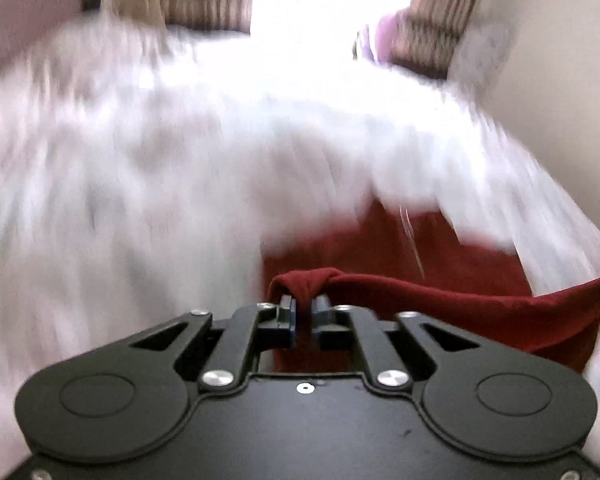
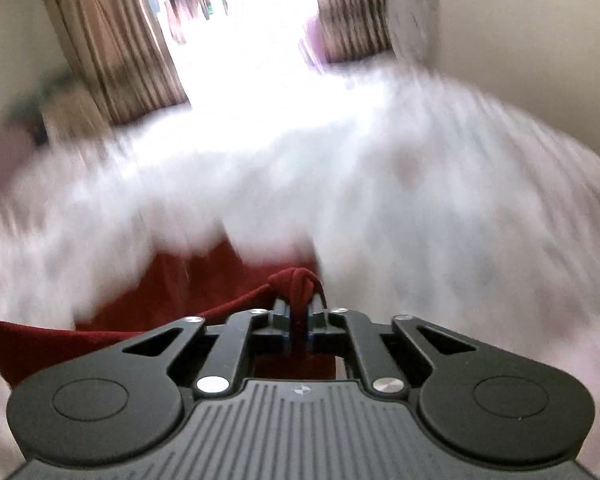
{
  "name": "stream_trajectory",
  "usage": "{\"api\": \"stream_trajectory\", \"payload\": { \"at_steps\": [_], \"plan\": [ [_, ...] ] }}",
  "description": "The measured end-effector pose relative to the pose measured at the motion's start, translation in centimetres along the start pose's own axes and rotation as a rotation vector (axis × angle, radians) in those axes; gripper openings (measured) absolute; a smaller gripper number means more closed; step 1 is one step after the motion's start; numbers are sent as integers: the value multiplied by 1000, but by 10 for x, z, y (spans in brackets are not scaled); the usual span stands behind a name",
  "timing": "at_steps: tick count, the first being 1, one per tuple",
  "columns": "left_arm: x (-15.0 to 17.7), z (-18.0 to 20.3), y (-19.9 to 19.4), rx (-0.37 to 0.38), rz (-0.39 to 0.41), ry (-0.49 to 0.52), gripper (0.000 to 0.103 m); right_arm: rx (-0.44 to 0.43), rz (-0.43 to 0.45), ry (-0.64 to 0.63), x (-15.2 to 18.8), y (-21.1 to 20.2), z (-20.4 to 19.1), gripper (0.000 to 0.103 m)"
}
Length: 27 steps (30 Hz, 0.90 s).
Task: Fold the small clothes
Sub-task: 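Lift the hem with both grippers and fold it toward the collar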
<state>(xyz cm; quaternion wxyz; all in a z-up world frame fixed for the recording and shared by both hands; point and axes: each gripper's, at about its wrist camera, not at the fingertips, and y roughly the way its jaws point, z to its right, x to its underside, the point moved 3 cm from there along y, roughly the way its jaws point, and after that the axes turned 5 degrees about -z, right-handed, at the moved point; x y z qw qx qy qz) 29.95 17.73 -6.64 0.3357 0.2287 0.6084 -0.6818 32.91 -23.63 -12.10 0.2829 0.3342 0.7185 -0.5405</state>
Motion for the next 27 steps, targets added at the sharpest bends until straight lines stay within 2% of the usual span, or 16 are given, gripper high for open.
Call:
{"api": "stream_trajectory", "payload": {
  "at_steps": [1,2,3,6,9,13,17,19,20,21,22,23,24,25,26,27],
  "plan": [
    [-13,-1,5,-50,36,-5,52,-16,42,-18,-9,9,-1,40],
    [-23,-4,9,-110,57,-19,53,22,61,-12,-13,17,2,56],
    [-26,-7,11,-135,60,-29,53,56,70,1,-12,20,6,59],
    [-7,-14,24,-91,11,-24,54,89,64,-4,13,26,23,63],
    [31,-15,49,-31,-115,-12,54,104,-69,-12,50,45,39,63],
    [83,-8,85,-50,-277,37,54,86,-208,-32,95,63,39,63],
    [118,0,107,-28,-350,81,54,53,-253,-109,116,63,26,63],
    [125,4,115,-4,-360,88,54,46,-269,-153,121,66,22,63],
    [127,2,114,-6,-357,91,54,39,-286,-167,121,67,21,62],
    [128,2,116,-7,-353,95,54,30,-304,-183,122,70,19,57],
    [126,1,115,-3,-350,97,54,35,-311,-202,123,72,18,34],
    [128,-1,116,4,-345,90,54,51,-317,-209,123,75,17,19],
    [128,-3,116,18,-343,70,51,57,-319,-201,123,75,17,18],
    [128,-8,114,32,-338,35,44,48,-317,-172,122,72,18,14],
    [127,-13,113,39,-332,-5,18,49,-309,-154,119,69,18,12],
    [125,-18,110,49,-328,-36,6,55,-299,-145,117,64,18,12]
  ]
}}
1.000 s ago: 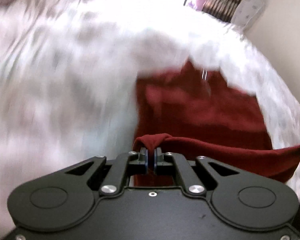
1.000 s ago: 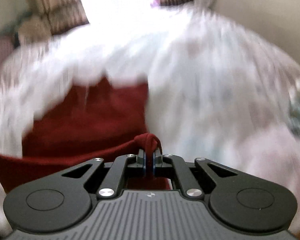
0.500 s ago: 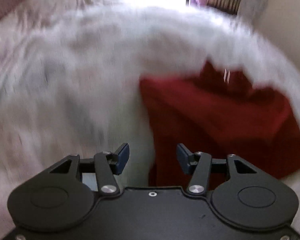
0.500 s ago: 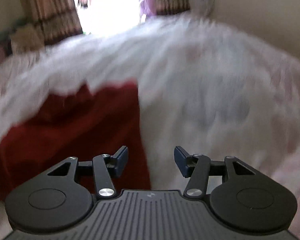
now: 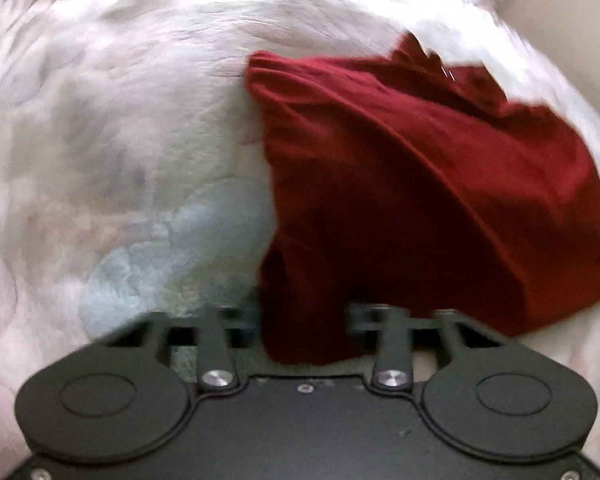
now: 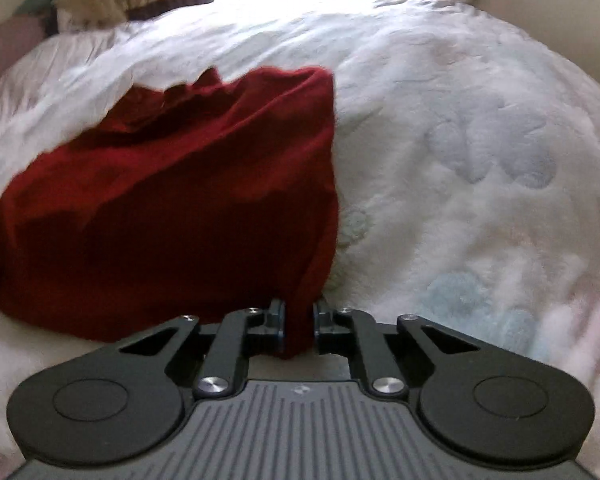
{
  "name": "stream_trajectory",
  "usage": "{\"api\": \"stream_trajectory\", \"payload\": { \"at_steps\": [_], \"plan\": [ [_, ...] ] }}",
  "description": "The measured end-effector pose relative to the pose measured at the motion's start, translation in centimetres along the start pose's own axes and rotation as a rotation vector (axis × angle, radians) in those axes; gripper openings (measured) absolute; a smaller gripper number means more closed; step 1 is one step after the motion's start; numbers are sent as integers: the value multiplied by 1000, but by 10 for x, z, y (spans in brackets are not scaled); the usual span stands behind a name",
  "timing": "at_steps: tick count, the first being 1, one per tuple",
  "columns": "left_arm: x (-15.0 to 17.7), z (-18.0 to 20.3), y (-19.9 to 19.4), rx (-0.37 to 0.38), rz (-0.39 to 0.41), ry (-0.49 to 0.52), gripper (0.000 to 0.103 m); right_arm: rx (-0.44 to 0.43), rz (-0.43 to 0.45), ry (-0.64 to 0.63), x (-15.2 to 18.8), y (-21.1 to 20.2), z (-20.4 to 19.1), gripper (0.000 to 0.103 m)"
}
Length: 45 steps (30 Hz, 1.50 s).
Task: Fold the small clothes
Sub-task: 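Lift the hem with both grippers and fold it toward the collar, then open both grippers and release the folded hem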
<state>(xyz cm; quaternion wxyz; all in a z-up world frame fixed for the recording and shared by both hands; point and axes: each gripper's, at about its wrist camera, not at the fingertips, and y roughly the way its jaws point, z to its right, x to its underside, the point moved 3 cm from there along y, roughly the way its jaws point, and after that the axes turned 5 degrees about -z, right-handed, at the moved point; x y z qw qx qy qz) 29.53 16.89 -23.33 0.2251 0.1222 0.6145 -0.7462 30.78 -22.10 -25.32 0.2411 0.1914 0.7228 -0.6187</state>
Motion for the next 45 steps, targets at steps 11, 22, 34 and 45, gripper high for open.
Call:
{"api": "stream_trajectory", "payload": {
  "at_steps": [11,22,34,45],
  "plan": [
    [1,-3,-87,99,152,-45,5,-58,87,93,-13,-69,9,10],
    [74,-7,-133,103,128,-75,0,-105,-17,126,53,-107,20,9],
    [114,-13,-125,36,68,28,37,6,-42,104,91,-104,26,17],
    [77,7,-62,72,4,81,36,-75,-20,160,71,-72,30,29]
  ]
}}
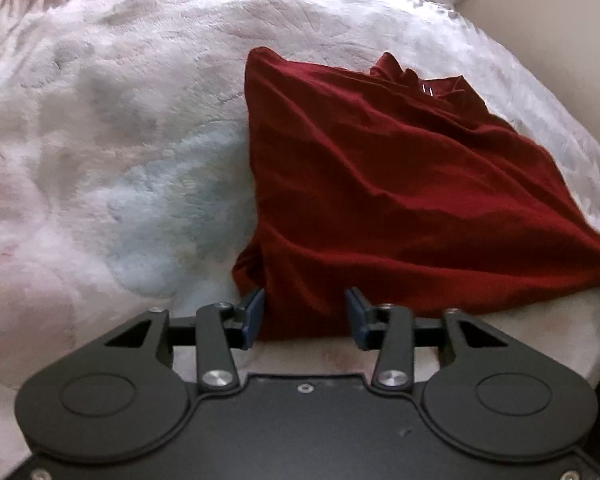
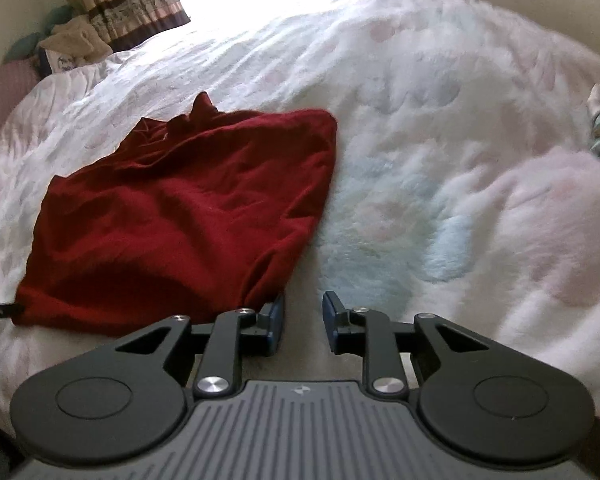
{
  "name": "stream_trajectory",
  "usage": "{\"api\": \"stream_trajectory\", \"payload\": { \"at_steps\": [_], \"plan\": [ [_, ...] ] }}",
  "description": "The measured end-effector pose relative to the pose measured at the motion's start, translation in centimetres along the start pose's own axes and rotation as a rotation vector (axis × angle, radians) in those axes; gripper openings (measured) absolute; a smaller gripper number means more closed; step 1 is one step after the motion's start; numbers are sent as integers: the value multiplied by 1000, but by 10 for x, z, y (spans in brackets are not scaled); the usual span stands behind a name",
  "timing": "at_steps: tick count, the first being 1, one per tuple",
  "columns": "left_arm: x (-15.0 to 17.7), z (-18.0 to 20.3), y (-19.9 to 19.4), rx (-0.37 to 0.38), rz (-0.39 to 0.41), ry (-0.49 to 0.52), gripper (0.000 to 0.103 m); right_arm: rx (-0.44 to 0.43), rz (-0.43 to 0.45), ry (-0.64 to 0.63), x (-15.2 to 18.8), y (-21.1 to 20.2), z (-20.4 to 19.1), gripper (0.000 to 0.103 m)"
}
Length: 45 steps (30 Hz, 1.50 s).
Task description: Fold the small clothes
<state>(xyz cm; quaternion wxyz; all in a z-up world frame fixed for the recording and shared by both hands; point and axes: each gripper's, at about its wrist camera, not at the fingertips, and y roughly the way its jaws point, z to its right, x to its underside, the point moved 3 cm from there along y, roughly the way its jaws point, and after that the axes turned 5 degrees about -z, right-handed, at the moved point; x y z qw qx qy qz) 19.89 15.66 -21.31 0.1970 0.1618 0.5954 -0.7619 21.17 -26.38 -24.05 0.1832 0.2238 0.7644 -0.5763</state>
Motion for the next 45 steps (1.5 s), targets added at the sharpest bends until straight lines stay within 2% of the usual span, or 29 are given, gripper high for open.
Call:
{"api": "stream_trajectory", "payload": {
  "at_steps": [1,2,7,11,14,17,19,21,22,23,27,31,34,39,40,41,42,43,45],
  "plan": [
    [0,0,0,2,-3,-20,27,-12,-3,14,-2,4,1,29],
    [-1,-3,0,7,-7,-38,1,-23,-3,34,-3,5,2,29],
    [-5,-10,-36,47,65,-106,1,-2,83,103,-13,-15,12,29],
    [2,-9,-59,15,89,-110,1,-39,55,73,-15,-14,12,31],
    [21,-12,-43,-42,21,-112,0,-19,35,54,-14,-5,10,33],
    [38,-23,-12,-162,-99,-101,0,-28,21,84,-17,4,13,33],
    [38,-28,-11,-127,-102,-130,0,-33,29,95,-21,5,15,33],
    [27,-25,-21,-96,-54,-111,12,-22,48,94,-29,5,17,35],
    [21,-25,-26,-89,-28,-104,34,-15,59,96,-35,5,18,38],
    [13,-23,-30,-84,-1,-97,41,-12,67,97,-41,6,19,42],
    [-31,-18,-28,-45,76,-89,43,-23,90,90,-69,20,17,49],
    [-80,-11,-2,-69,127,-65,45,-1,89,57,-94,45,9,52],
    [-111,-10,25,-80,136,-82,46,18,75,47,-107,65,8,52],
    [-142,-19,62,-34,127,-145,45,20,43,54,-119,96,10,52],
    [-144,-18,65,-26,135,-145,39,19,45,54,-120,99,11,45],
    [-147,-18,70,-26,137,-150,35,17,49,56,-120,101,12,22],
    [-148,-17,71,-23,137,-153,27,-2,46,56,-119,102,13,6],
    [-149,-17,73,-10,129,-152,6,-19,40,64,-119,102,14,5],
    [-148,-13,65,-5,152,-144,3,-12,74,72,-119,96,14,5]
  ]
}}
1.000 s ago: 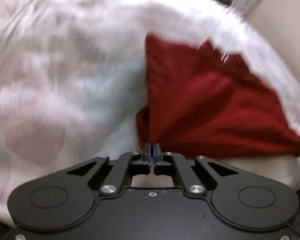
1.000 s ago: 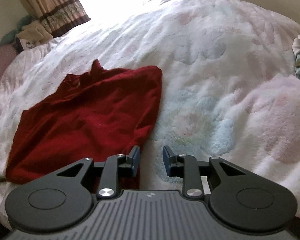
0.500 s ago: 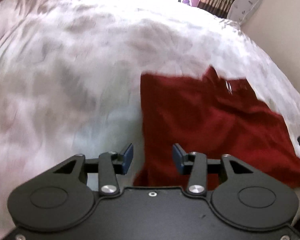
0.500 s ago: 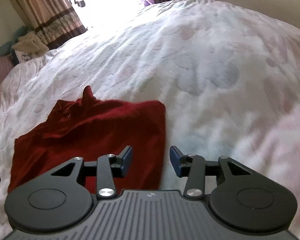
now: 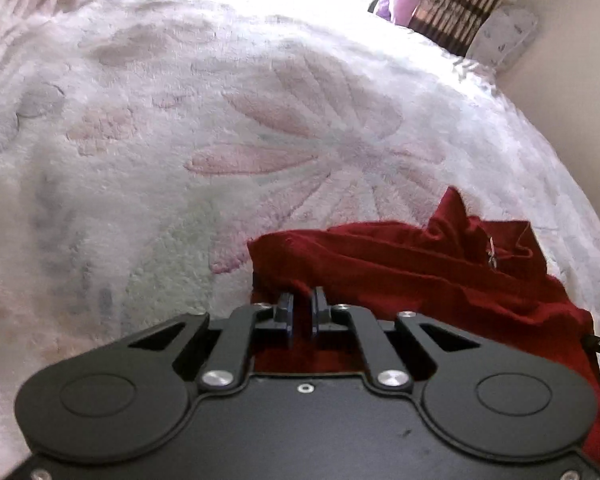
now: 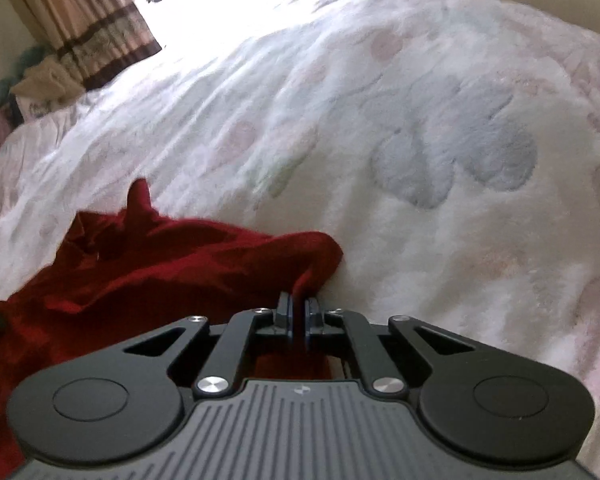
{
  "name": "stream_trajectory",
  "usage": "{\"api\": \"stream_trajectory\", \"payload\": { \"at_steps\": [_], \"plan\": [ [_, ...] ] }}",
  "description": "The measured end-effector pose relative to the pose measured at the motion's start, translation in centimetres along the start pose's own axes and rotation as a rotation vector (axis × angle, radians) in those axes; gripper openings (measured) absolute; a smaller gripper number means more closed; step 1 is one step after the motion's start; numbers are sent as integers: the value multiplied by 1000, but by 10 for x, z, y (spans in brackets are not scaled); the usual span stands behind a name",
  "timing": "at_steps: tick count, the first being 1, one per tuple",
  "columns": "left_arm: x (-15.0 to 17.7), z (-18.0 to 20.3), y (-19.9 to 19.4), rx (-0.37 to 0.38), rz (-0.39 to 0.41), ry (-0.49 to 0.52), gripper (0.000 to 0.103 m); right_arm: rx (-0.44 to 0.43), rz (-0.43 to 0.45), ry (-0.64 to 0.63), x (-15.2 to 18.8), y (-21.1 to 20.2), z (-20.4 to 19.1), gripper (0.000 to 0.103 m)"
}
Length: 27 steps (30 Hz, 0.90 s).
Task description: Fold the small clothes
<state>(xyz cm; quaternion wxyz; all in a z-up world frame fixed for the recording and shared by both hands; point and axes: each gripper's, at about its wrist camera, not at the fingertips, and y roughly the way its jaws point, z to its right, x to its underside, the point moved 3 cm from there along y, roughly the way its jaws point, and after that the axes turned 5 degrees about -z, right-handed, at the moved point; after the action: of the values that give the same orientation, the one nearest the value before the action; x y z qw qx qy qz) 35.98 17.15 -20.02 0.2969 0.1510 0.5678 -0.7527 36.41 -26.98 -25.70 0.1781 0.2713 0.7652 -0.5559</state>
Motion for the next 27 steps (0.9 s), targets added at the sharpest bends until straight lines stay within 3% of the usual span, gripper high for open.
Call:
{"api": "stream_trajectory", "payload": {
  "at_steps": [6,9,11,18,20,23,24,27],
  "plan": [
    [-2,12,-63,-8,171,19,3,23,201,-101,-9,-44,-25,5],
    [-6,12,-84,-51,246,19,4,26,236,-120,-19,-46,-35,5],
    [-7,4,-84,-70,251,-12,4,9,231,-106,-26,-37,-38,5],
    [2,-29,2,-103,61,-53,8,92,85,-78,-28,28,-38,7],
    [6,-31,19,-111,29,-74,21,120,77,-98,-24,32,-41,21],
    [4,-28,5,-163,23,-57,41,185,135,-169,-21,4,-47,31],
    [3,-27,-2,-168,7,-38,42,197,153,-200,-17,-11,-49,32],
    [13,-25,-32,-156,-71,-13,45,174,165,-270,4,-56,-46,52]
  ]
}}
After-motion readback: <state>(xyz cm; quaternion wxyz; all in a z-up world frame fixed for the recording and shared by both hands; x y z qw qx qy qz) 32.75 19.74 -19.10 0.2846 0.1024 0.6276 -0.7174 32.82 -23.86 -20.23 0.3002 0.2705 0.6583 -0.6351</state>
